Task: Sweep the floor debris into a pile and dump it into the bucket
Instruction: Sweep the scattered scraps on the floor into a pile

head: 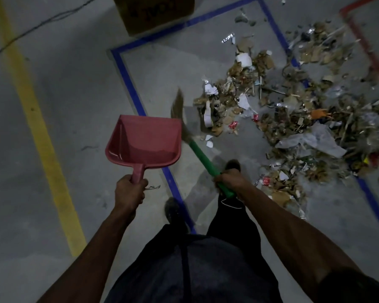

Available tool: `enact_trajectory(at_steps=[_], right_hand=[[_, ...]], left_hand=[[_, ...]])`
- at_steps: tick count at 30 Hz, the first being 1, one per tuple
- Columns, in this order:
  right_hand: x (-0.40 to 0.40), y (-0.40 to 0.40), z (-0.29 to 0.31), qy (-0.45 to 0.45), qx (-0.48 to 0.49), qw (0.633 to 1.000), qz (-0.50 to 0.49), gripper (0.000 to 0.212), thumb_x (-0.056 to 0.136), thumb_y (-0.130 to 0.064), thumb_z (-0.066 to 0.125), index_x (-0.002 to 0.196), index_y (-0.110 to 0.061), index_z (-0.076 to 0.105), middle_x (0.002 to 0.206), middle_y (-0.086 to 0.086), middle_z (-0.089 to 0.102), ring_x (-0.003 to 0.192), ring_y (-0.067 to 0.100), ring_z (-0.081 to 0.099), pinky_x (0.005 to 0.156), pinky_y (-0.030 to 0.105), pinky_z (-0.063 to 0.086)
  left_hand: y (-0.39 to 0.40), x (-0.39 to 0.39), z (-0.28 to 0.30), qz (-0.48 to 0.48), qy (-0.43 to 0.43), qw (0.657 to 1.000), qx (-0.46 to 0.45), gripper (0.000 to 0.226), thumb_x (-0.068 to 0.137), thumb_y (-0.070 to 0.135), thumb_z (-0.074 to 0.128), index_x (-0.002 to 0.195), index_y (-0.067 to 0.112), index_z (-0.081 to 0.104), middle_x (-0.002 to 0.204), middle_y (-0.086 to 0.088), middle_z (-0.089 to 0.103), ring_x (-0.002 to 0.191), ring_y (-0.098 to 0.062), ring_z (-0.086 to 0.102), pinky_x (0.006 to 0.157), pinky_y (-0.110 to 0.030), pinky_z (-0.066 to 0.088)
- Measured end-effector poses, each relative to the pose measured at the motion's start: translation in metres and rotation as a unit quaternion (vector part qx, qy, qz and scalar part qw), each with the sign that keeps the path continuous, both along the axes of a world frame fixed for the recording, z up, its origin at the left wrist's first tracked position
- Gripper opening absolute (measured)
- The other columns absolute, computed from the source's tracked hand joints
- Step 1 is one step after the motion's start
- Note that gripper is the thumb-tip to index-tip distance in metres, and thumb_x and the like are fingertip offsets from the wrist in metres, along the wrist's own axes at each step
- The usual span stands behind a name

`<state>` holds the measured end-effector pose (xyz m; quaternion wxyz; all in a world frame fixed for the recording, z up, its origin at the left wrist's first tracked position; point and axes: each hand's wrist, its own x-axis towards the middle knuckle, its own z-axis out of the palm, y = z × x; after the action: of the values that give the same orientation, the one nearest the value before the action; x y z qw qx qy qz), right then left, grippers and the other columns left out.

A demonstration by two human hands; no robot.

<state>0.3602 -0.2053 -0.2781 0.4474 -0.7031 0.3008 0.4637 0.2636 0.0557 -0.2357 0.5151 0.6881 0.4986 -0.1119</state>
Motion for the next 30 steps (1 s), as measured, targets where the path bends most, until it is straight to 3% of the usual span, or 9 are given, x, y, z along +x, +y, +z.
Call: enact_trajectory(at_steps=[4, 9, 17, 22, 26, 27, 30], right_hand=[[0.063, -0.051, -0.030, 0.014, -0.022, 0.999, -0.026, 0.010, 0.087, 0.002, 0.065, 0.081, 0.007, 0.058, 0.061, 0.016, 0.054, 0.027, 0.014, 0.048, 0.029, 0.017, 0.036], [0.163, -0.118, -0.054, 0.029, -0.003, 0.996, -0.081, 0.018, 0.087, 0.000, 0.063, 0.070, 0.002, 0.057, 0.058, 0.015, 0.053, 0.037, 0.020, 0.049, 0.032, 0.021, 0.038], [0.264, -0.170, -0.062, 0.040, 0.019, 0.986, -0.163, 0.006, 0.091, -0.003, 0.058, 0.087, 0.000, 0.058, 0.062, 0.013, 0.052, 0.038, 0.017, 0.048, 0.032, 0.021, 0.038], [0.308, -0.193, -0.054, 0.033, 0.046, 0.968, -0.243, 0.019, 0.096, -0.001, 0.050, 0.077, -0.002, 0.048, 0.049, 0.010, 0.049, 0.025, 0.011, 0.041, 0.030, 0.015, 0.034], [0.332, -0.211, -0.056, 0.005, 0.070, 0.948, -0.309, 0.004, 0.096, -0.002, 0.048, 0.099, -0.002, 0.049, 0.067, 0.009, 0.045, 0.029, 0.009, 0.044, 0.031, 0.016, 0.036], [0.335, -0.217, -0.062, -0.008, 0.056, 0.946, -0.319, 0.011, 0.094, -0.002, 0.049, 0.105, -0.002, 0.049, 0.069, 0.010, 0.046, 0.029, 0.009, 0.044, 0.031, 0.017, 0.036], [0.338, -0.227, -0.064, -0.033, 0.030, 0.939, -0.341, 0.013, 0.090, -0.002, 0.055, 0.103, -0.001, 0.052, 0.066, 0.011, 0.049, 0.030, 0.011, 0.046, 0.032, 0.018, 0.036]], left_hand=[[-0.038, 0.054, -0.006, -0.008, 0.015, 1.000, 0.025, 0.008, 0.083, 0.004, 0.063, 0.083, 0.007, 0.055, 0.063, -0.011, 0.053, 0.048, -0.021, 0.045, 0.046, -0.028, 0.037], [-0.093, 0.138, -0.009, 0.015, 0.033, 0.998, 0.041, 0.011, 0.082, 0.003, 0.062, 0.077, 0.009, 0.054, 0.060, -0.010, 0.050, 0.048, -0.020, 0.043, 0.047, -0.028, 0.035], [-0.157, 0.248, -0.004, 0.006, 0.039, 0.998, 0.045, 0.013, 0.081, 0.002, 0.062, 0.073, 0.008, 0.054, 0.057, -0.010, 0.050, 0.046, -0.021, 0.043, 0.047, -0.027, 0.034], [-0.174, 0.287, 0.001, -0.011, 0.027, 0.998, 0.053, 0.007, 0.080, 0.001, 0.062, 0.083, 0.000, 0.056, 0.060, -0.011, 0.050, 0.045, -0.020, 0.043, 0.041, -0.024, 0.034], [-0.179, 0.301, 0.009, -0.024, 0.024, 0.997, 0.065, 0.011, 0.080, 0.001, 0.063, 0.089, -0.002, 0.058, 0.062, -0.013, 0.052, 0.044, -0.019, 0.043, 0.036, -0.020, 0.034], [-0.180, 0.302, 0.011, -0.024, 0.023, 0.997, 0.066, 0.012, 0.080, 0.001, 0.063, 0.090, -0.003, 0.058, 0.062, -0.013, 0.052, 0.044, -0.019, 0.044, 0.036, -0.021, 0.035], [-0.181, 0.303, 0.016, -0.018, 0.022, 0.997, 0.072, 0.016, 0.079, 0.001, 0.063, 0.092, -0.006, 0.058, 0.062, -0.013, 0.051, 0.044, -0.019, 0.044, 0.040, -0.023, 0.035]])
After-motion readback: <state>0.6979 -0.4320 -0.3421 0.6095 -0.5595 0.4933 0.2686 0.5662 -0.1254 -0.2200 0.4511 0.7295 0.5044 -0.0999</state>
